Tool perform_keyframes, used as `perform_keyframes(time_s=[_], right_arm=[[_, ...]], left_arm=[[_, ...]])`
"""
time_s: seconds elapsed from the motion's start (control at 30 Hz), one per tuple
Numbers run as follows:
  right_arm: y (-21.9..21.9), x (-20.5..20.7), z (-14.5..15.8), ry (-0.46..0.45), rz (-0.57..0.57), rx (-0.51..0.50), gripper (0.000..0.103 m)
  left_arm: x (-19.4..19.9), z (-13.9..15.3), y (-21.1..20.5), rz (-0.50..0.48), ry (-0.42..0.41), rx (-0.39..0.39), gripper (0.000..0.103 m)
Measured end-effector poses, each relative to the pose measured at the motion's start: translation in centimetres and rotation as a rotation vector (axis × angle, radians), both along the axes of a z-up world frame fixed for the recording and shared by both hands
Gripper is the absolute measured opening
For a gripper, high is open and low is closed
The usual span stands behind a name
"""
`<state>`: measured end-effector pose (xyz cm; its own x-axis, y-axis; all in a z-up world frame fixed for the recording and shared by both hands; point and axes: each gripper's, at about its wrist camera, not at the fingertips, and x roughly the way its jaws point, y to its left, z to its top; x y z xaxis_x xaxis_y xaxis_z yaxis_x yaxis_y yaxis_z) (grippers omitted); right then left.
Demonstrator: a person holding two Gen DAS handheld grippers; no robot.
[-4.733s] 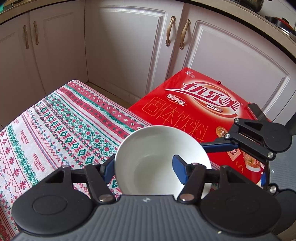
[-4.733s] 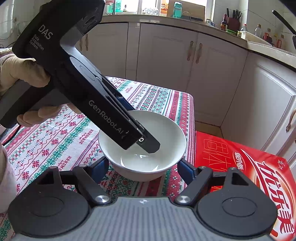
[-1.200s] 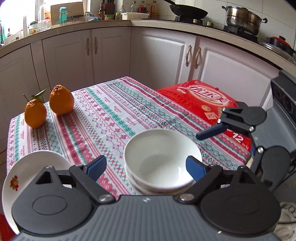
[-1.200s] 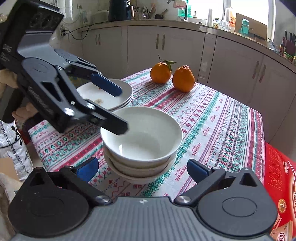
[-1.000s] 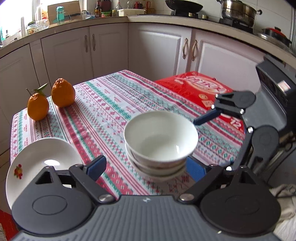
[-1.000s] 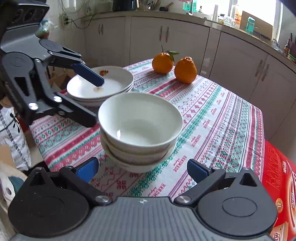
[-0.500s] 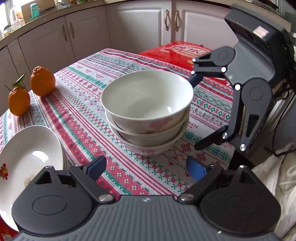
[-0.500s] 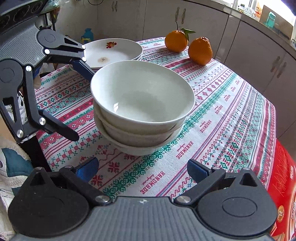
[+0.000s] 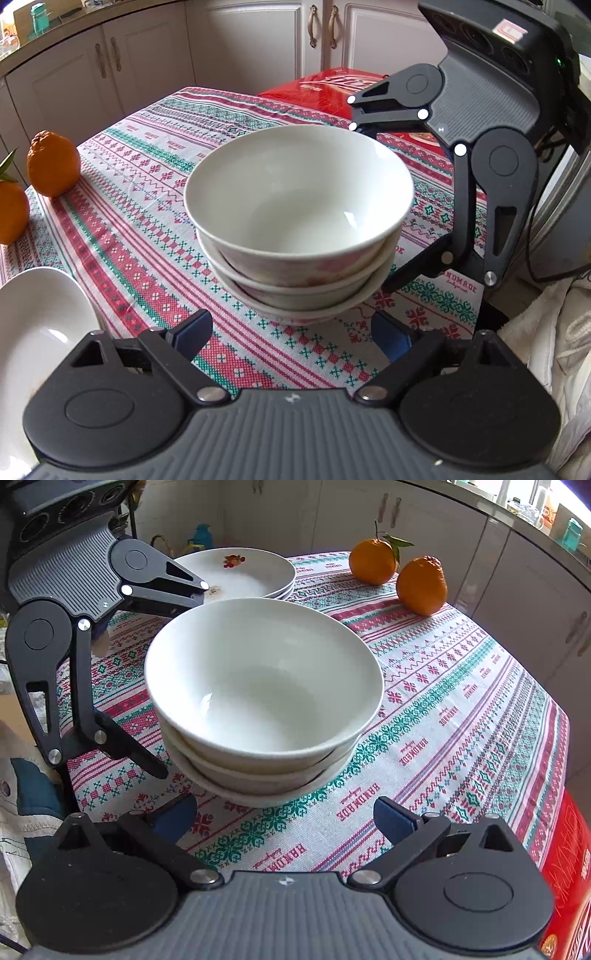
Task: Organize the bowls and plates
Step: 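Lift and carry the bowl stack with both tools over the plate stack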
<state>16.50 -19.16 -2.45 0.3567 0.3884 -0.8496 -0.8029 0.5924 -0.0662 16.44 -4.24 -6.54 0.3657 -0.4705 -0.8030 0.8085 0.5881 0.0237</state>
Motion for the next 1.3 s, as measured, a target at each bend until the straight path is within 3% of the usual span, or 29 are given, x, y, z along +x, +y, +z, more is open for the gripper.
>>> perform_keyframes(time_s=[0.27,0.37,0.5,1.03,1.3], right_arm=[[0.3,1.1,0.0,0.025,0.065,0.026,0.098],[0.3,1.5,0.0,0.045,0.09,0.039,0.093],[0.3,1.5,0.2,0.058,0.114,0.044,0.088],[0.8,1.4,1.0,0.051,0.165,0.028,0.088],[1.0,1.6,0.8,0.048,0.175,0.024,0.091]], left_arm=[[0.9,0.2,0.0,-0.053,0.014,-0.001,0.089],[1.2,0.3,0.0,-0.07,0.027,-0.003,0.08],[1.4,0.3,0.1,-0.09,0.047,-0.011,0.077],[1.7,1.2,0.2,-0.188,0.015,-0.017,0.079],[2.2,1.0,-0.1,-0.224,-0.005,-0.002,0.085]])
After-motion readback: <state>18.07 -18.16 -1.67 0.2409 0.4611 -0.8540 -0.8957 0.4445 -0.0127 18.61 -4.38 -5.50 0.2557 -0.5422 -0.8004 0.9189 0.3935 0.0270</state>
